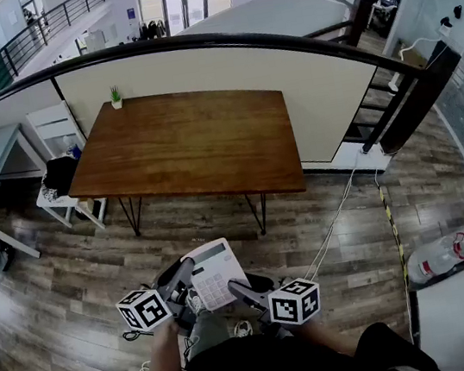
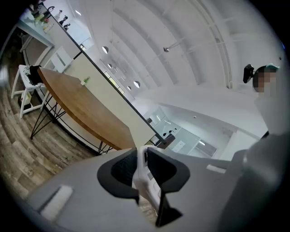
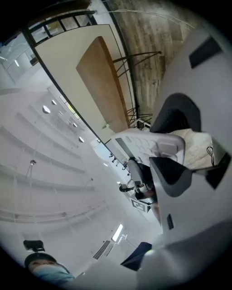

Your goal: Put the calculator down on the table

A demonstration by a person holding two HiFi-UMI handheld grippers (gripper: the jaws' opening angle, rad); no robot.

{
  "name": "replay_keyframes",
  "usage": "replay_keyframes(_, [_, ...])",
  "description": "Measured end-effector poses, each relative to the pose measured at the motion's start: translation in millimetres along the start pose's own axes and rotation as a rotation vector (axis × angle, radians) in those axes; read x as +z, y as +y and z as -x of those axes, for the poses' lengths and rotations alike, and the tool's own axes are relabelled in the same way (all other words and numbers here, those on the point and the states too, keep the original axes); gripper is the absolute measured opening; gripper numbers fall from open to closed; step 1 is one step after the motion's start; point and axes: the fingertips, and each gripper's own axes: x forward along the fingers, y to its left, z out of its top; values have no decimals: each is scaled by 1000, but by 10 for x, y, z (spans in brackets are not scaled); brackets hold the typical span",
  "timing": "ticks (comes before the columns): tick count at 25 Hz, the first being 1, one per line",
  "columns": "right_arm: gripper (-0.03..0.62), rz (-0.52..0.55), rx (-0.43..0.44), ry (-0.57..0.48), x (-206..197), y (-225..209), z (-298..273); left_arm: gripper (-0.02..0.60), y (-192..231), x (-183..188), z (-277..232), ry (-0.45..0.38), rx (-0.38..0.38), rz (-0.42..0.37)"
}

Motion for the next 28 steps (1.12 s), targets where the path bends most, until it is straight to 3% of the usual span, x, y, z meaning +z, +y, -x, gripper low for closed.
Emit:
replay_keyframes(13, [176, 3, 9, -8, 198, -22, -472, 67, 392, 330, -74, -3, -13, 16])
replay_keyframes(28, [176, -27, -32, -34, 850, 140, -1981, 68, 1439, 1620, -121, 47, -43, -5])
